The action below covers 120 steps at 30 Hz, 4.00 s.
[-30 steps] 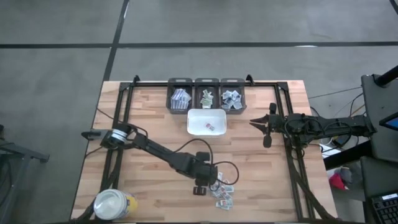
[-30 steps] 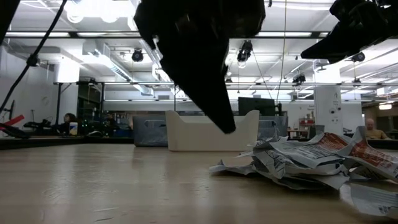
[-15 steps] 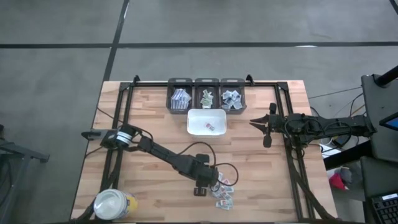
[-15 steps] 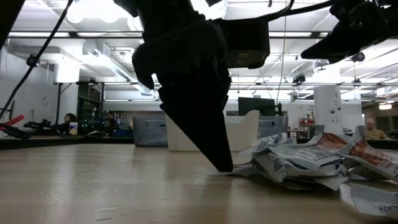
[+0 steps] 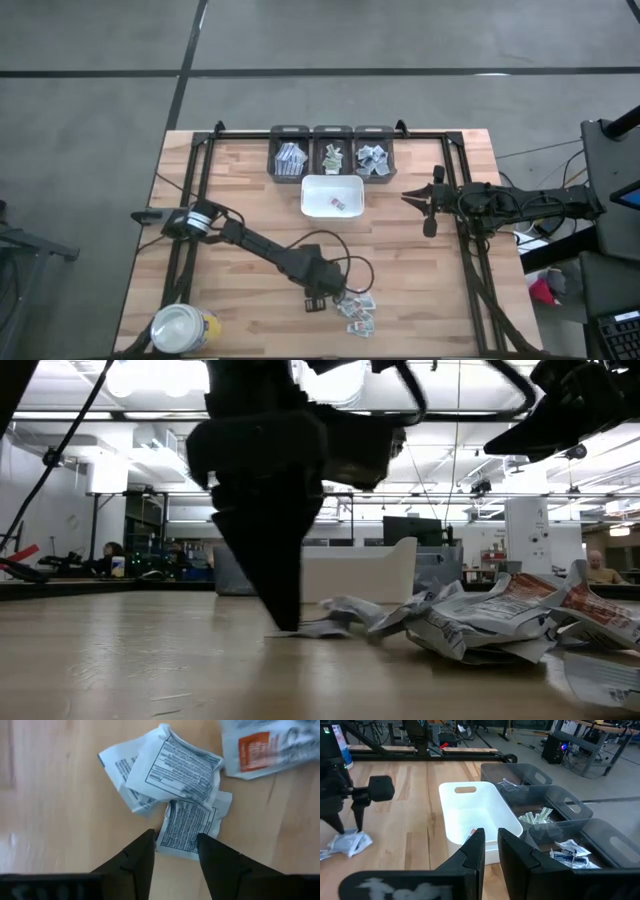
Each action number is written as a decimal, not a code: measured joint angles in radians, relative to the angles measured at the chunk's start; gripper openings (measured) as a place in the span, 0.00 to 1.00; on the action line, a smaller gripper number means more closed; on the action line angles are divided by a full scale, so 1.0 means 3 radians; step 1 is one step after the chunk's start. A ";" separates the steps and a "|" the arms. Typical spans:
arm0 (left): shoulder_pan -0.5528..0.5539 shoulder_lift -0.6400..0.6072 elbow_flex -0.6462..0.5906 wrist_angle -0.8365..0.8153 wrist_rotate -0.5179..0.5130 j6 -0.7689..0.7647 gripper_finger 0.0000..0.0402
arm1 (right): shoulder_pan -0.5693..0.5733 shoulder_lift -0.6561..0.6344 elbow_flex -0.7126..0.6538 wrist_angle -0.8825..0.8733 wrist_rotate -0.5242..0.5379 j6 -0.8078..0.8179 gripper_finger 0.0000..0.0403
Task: Pick & Place First Aid Supplies
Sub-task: Put the white alcohol pad into the right black bin
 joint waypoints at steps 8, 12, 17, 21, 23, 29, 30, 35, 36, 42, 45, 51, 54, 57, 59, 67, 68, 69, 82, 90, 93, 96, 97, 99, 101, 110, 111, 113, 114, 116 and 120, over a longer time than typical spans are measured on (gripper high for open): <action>0.0000 -0.0016 0.0219 -0.0340 0.0001 -0.0106 0.39 | 0.0000 0.0000 0.0000 0.0000 0.0000 -0.0007 0.13; 0.0000 -0.0087 0.0278 -0.0340 -0.0064 -0.0110 0.39 | 0.0000 -0.0001 0.0000 -0.0001 0.0000 -0.0002 0.13; 0.0003 -0.0084 0.0238 -0.0271 -0.0181 -0.0076 0.39 | 0.0000 0.0000 0.0000 -0.0001 0.0000 0.0003 0.13; 0.0004 -0.0075 0.0159 -0.0191 -0.0182 -0.0066 0.39 | -0.0001 -0.0001 0.0000 -0.0001 0.0000 0.0003 0.13; 0.0004 -0.0075 0.0107 -0.0162 -0.0182 -0.0067 0.39 | -0.0001 0.0000 0.0000 -0.0003 0.0000 0.0003 0.13; 0.0000 -0.0075 -0.0034 -0.0140 -0.0175 -0.0129 0.39 | -0.0001 0.0000 0.0000 -0.0003 0.0000 0.0004 0.13; 0.0000 -0.0075 -0.0068 -0.0139 -0.0173 -0.0149 0.39 | 0.0000 0.0000 0.0000 -0.0004 0.0000 0.0004 0.13; 0.0000 -0.0086 -0.0185 -0.0066 -0.0141 -0.0236 0.38 | -0.0001 0.0000 0.0000 -0.0004 0.0000 0.0004 0.13; 0.0000 -0.0086 -0.0189 -0.0063 -0.0138 -0.0240 0.37 | -0.0001 -0.0001 0.0000 -0.0004 0.0000 0.0004 0.13; -0.0001 -0.0088 -0.0193 -0.0002 -0.0113 -0.0239 0.24 | 0.0000 0.0000 0.0000 -0.0004 0.0000 0.0004 0.13; 0.0002 -0.0089 -0.0195 -0.0005 -0.0083 -0.0240 0.15 | -0.0001 0.0000 0.0000 -0.0004 0.0000 0.0004 0.13; 0.0004 -0.0100 -0.0198 -0.0005 -0.0033 -0.0241 0.01 | -0.0001 -0.0001 0.0000 -0.0005 -0.0001 0.0044 0.13; 0.0004 -0.0100 -0.0161 -0.0050 -0.0010 -0.0252 0.02 | -0.0001 -0.0001 0.0000 -0.0005 -0.0001 0.0144 0.13; 0.0001 -0.0097 -0.0115 -0.0138 0.0028 -0.0254 0.00 | -0.0001 -0.0001 0.0000 -0.0005 -0.0001 0.0197 0.13; -0.0003 -0.0097 -0.0072 -0.0266 0.0038 -0.0261 0.00 | -0.0001 -0.0001 0.0000 -0.0005 -0.0001 0.0219 0.13; -0.0045 -0.0097 0.0222 -0.0898 -0.0005 -0.0296 0.00 | -0.0001 0.0000 0.0000 -0.0005 -0.0001 0.0242 0.13; -0.0058 -0.0097 0.0263 -0.0986 -0.0010 -0.0296 0.00 | -0.0001 0.0000 0.0000 -0.0005 -0.0001 0.0242 0.13; -0.0069 -0.0097 0.0304 -0.1070 -0.0011 -0.0296 0.00 | -0.0001 -0.0001 0.0000 -0.0005 -0.0001 0.0241 0.13; -0.0148 -0.0099 0.0827 -0.1396 -0.0095 0.0032 0.00 | -0.0001 -0.0001 0.0000 -0.0005 0.0000 0.0228 0.13; -0.0118 -0.0102 0.1200 -0.1331 -0.0767 0.0149 0.00 | -0.0001 0.0000 0.0000 -0.0005 0.0000 0.0228 0.13; -0.0090 -0.0102 0.1315 -0.1290 -0.1048 0.0227 0.00 | -0.0001 -0.0001 0.0000 -0.0006 0.0000 0.0228 0.13; -0.0050 -0.0103 0.1415 -0.1280 -0.1315 0.0312 0.00 | -0.0001 -0.0001 0.0000 -0.0010 0.0000 0.0229 0.13; -0.0032 -0.0103 0.1445 -0.1280 -0.1409 0.0347 0.00 | -0.0001 -0.0001 0.0000 -0.0011 0.0000 0.0229 0.13; 0.0013 -0.0103 0.1505 -0.1279 -0.1620 0.0427 0.00 | -0.0001 0.0000 0.0000 -0.0013 0.0000 0.0228 0.13; 0.0079 -0.0104 0.1564 -0.1280 -0.1832 0.0522 0.00 | -0.0001 -0.0001 0.0000 -0.0013 0.0000 0.0229 0.13; 0.0588 -0.0104 0.1934 -0.1264 -0.2155 0.1237 0.00 | 0.0000 0.0000 0.0000 -0.0013 0.0000 0.0229 0.13; 0.0657 -0.0104 0.1981 -0.1242 -0.2155 0.1350 0.00 | -0.0001 -0.0001 0.0000 -0.0013 0.0000 0.0228 0.13; 0.0797 -0.0104 0.2065 -0.1126 -0.2157 0.1553 0.00 | -0.0001 -0.0001 0.0000 -0.0012 0.0001 0.0228 0.13; 0.0863 -0.0106 0.2098 -0.1050 -0.2155 0.1648 0.00 | -0.0001 -0.0001 0.0000 -0.0012 0.0001 0.0227 0.13; 0.0994 -0.0106 0.2143 -0.0831 -0.2126 0.1862 0.00 | -0.0001 -0.0001 0.0000 -0.0011 0.0001 0.0227 0.13; 0.1226 -0.0106 0.2113 -0.0216 -0.1885 0.2374 0.00 | -0.0001 0.0000 0.0000 -0.0010 0.0004 0.0222 0.13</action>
